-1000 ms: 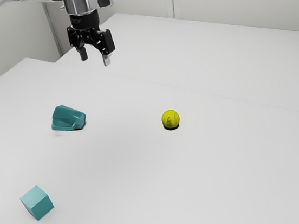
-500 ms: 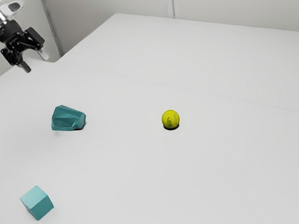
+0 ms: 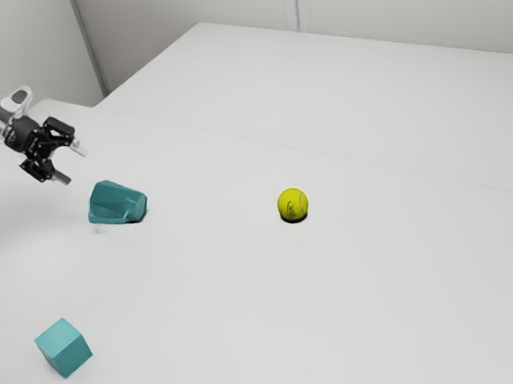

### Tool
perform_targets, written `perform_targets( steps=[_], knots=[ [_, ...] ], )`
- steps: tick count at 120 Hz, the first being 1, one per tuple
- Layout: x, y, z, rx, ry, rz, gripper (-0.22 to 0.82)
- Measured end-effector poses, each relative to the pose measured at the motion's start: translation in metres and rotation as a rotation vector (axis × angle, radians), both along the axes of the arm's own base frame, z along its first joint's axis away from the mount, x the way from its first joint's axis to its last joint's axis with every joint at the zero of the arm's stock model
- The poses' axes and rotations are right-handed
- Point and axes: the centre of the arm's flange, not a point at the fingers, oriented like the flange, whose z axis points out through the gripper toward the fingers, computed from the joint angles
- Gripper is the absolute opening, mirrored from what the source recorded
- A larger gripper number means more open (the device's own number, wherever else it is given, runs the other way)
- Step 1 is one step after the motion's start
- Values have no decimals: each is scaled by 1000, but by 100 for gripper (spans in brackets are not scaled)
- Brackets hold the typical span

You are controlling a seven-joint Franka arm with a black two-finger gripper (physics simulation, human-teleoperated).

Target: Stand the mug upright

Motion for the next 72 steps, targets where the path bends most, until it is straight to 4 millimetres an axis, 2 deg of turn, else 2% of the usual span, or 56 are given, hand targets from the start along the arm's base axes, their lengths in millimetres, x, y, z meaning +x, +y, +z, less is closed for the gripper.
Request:
perform_targets(
  steps=[6, 19, 35, 55, 60, 72],
  knots=[
    [4, 0, -19, -20, -12, 12, 60],
    [11, -3, -46, -51, -39, 20, 60],
    [16, -18, -66, -107, -73, 18, 60],
    [20, -34, -80, -159, -102, -3, 60],
    [20, -36, -80, -165, -109, -9, 53],
    [20, -38, -79, -173, -128, -21, 25]
  ],
)
